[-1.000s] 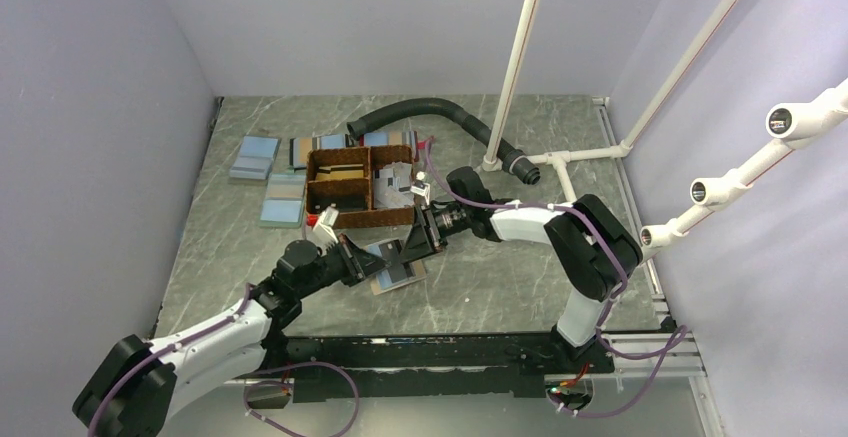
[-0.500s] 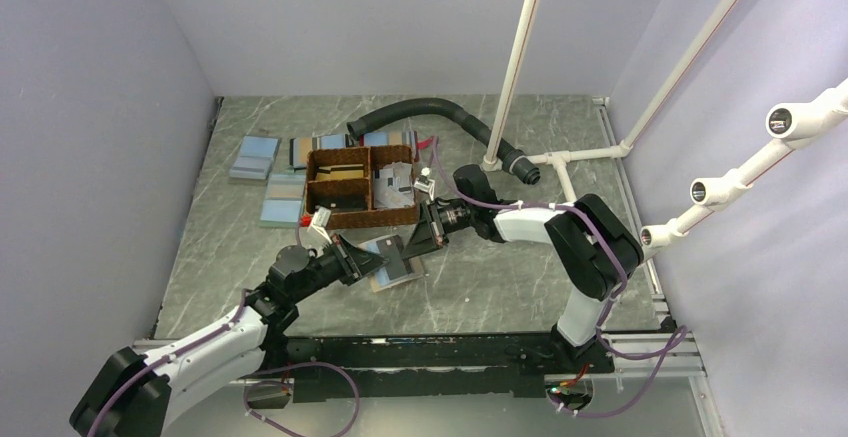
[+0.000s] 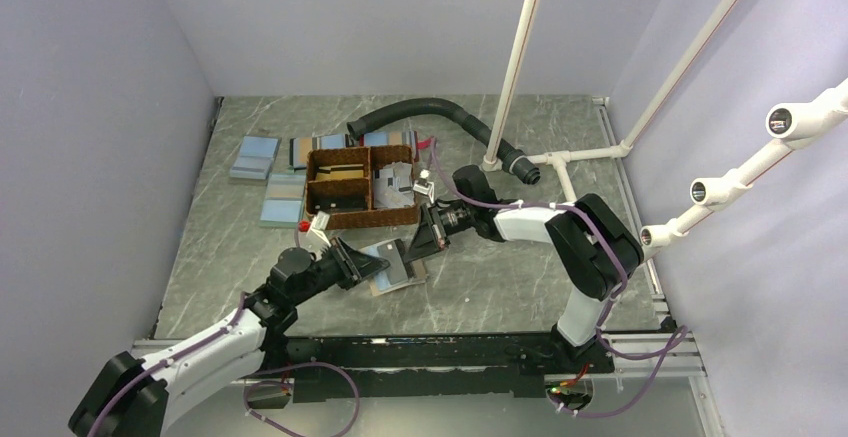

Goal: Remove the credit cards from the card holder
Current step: Remove the credit card from the card holder.

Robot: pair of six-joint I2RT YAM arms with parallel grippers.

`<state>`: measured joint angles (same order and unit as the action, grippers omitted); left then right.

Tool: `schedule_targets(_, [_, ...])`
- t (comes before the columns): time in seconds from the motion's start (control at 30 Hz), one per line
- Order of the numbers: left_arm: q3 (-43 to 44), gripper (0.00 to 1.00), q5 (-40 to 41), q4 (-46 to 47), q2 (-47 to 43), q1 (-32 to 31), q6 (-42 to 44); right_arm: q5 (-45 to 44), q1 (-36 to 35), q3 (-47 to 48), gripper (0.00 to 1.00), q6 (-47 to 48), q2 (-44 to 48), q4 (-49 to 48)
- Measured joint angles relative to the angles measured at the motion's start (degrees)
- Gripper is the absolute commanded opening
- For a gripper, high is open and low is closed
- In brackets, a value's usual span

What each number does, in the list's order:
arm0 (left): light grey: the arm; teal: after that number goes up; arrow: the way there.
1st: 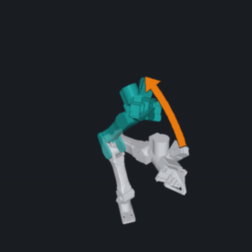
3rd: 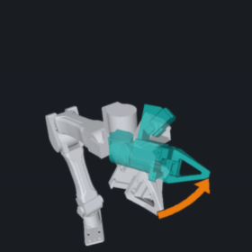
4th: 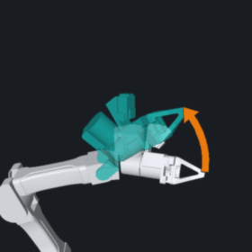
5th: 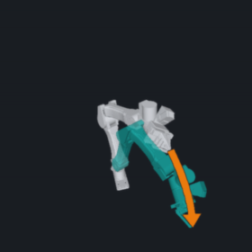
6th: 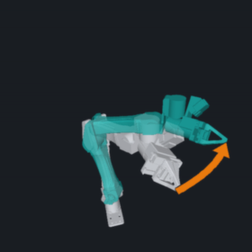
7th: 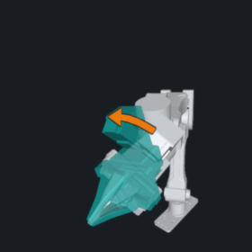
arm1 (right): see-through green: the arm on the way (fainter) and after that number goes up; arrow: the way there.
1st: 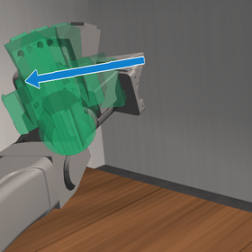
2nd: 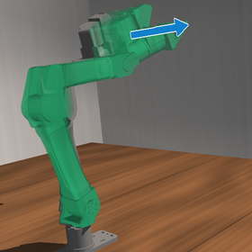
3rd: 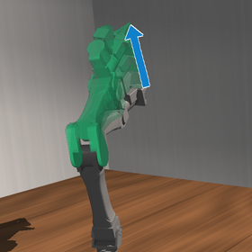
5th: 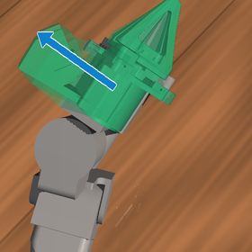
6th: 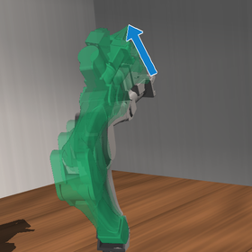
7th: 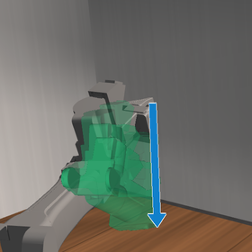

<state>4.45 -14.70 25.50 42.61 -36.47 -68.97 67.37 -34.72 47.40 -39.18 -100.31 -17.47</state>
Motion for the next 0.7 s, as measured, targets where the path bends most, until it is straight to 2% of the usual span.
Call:
schedule_targets(0.17, [-2.69,0.17,1.11,-0.7,-2.89,0.0,-1.18,-1.18,1.01,0.0,0.0,3.23,0.0,3.08])
schedule_targets(0.3, [-3.89,0.02,1.55,-2.71,-5.4,0.0,-2.21,-2.4,1.16,0.0,0.0,5.09,0.0,4.96])
schedule_targets(0.33, [-3.89,0.01,1.6,-3.13,-6.16,0.0,-2.34,-2.62,1.16,0.0,0.0,5.51,0.0,5.38])
schedule_targets(0.7, [-3.89,0.0,2.75,-12.94,-12.92,0.0,-2.45,-7.91,2.89,0.57,0.0,12.41,0.0,12.33])
